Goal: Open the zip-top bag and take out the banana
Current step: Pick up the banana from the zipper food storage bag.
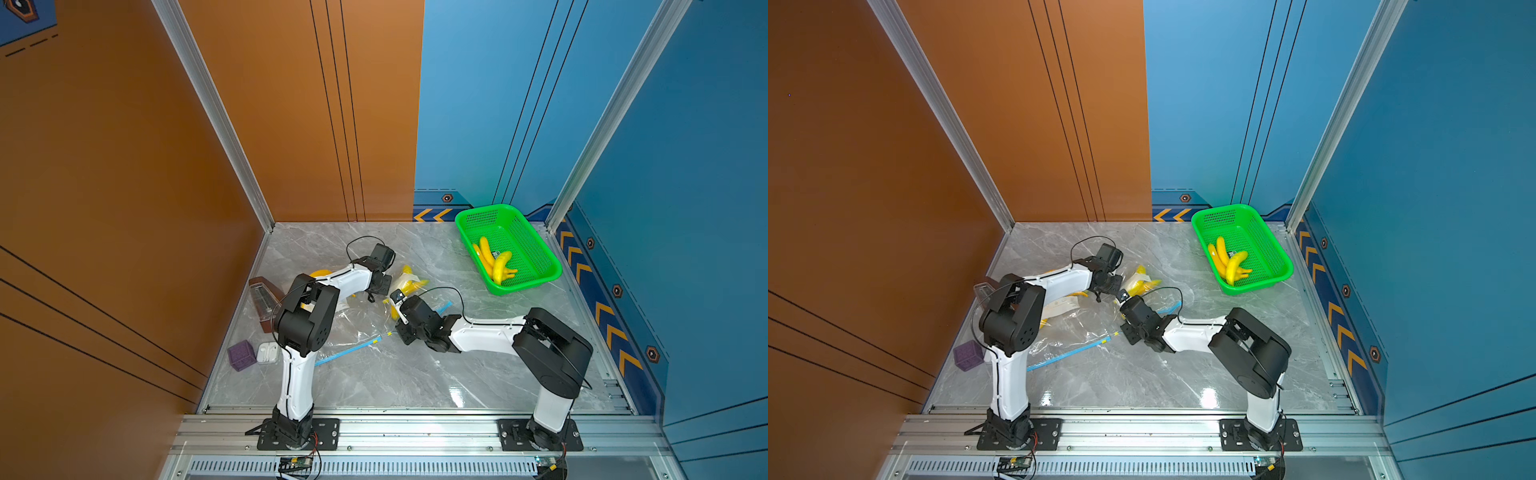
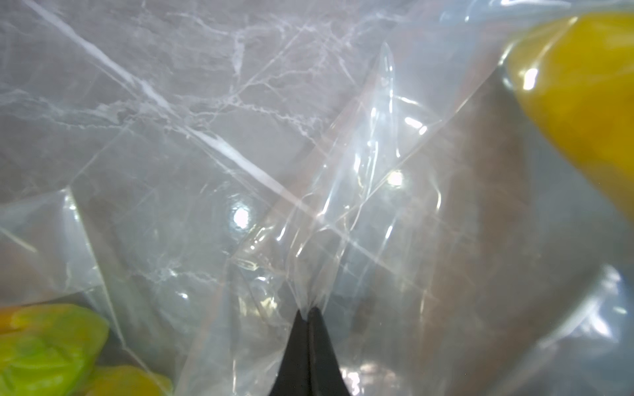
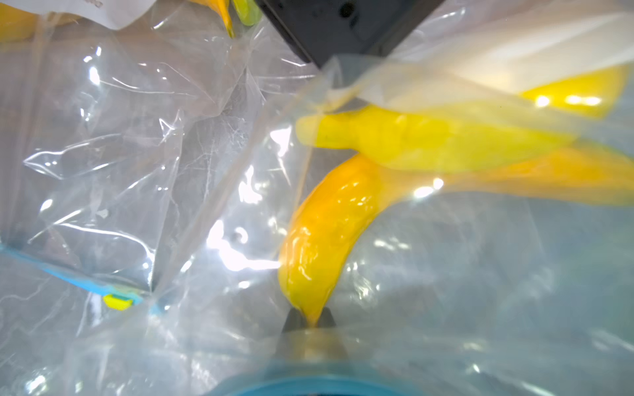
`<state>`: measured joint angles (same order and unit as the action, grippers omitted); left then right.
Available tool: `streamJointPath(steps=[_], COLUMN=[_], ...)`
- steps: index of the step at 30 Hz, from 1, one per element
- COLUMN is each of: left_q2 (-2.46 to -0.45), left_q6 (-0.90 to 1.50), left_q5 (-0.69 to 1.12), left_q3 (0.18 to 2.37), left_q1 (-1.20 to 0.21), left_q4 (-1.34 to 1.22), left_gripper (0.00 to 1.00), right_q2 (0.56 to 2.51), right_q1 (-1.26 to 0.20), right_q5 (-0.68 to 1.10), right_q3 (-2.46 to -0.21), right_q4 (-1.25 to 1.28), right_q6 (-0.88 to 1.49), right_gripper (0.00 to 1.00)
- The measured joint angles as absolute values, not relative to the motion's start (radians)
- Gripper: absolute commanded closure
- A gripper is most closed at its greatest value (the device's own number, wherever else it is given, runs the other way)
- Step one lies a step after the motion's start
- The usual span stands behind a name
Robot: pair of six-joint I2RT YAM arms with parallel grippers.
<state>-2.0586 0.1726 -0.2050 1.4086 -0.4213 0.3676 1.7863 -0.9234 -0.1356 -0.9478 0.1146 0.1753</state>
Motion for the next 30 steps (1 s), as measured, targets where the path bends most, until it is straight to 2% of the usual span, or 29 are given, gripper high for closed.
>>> streamJointPath(steps=[8, 23, 30], left_q2=[-2.056, -2.032, -2.032], left_q6=[0.173, 0.165, 0.162], left_q5=[-0.202, -0.179, -0.178], left_q3=[1.439, 1.459, 1.488], left_q1=[-0.329, -0.286, -0.27], left_q4=[0.368, 0.374, 0.383], left_gripper=[1.0, 1.0, 1.0], right_q2=[1.676, 1.399, 1.345], right_q1=[-0.928, -0.986, -0.99], right_q5=[-0.115, -0.129, -0.124], right_q3=[-0.865, -0.692, -0.641], right_q4=[0.07, -0.047, -0.07], right_q6=[0.234, 0.316, 0.347], right_gripper=[0.99, 0.97, 0.96])
